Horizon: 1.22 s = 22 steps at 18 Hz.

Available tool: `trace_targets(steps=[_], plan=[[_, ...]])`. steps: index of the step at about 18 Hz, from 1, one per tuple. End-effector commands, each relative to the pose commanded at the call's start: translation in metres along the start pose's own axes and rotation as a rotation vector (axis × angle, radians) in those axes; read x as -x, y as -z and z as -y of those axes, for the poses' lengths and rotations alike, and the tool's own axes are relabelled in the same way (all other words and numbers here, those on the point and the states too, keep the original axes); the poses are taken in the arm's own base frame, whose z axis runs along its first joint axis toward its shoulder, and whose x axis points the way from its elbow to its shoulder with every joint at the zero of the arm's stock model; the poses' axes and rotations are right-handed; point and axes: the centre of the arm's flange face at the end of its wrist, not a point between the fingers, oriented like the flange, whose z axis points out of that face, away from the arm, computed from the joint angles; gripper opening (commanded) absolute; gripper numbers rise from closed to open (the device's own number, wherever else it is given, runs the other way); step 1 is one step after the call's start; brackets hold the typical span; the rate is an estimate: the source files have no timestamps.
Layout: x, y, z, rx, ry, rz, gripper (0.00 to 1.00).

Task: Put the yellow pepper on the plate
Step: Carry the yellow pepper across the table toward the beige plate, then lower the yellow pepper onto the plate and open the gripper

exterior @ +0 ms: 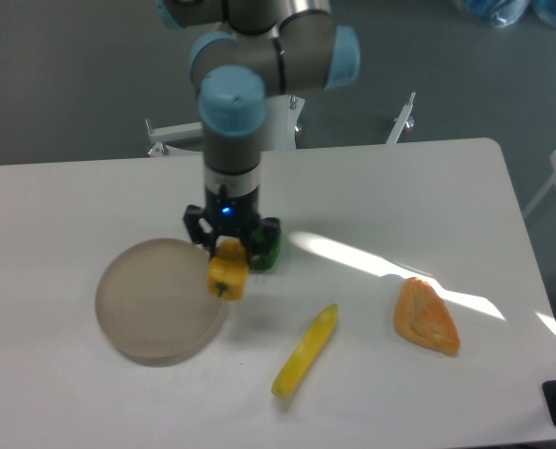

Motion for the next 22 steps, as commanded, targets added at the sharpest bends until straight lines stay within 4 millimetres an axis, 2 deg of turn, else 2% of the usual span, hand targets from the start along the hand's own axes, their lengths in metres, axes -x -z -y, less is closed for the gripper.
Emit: trace_targets(steps=[5, 10, 15, 22], plan=[[-0.032, -0.022, 0.005, 0.002, -0.066, -0.011, 0.37], [-0.046, -0.038, 0.007, 0.015, -0.162, -0.021, 0.37], [-0.052, -0.054, 0.006, 0.037, -0.261, -0.033, 0.37], [-0.064, -0.071, 0.001, 0.064, -0.252, -0.046, 0.37]])
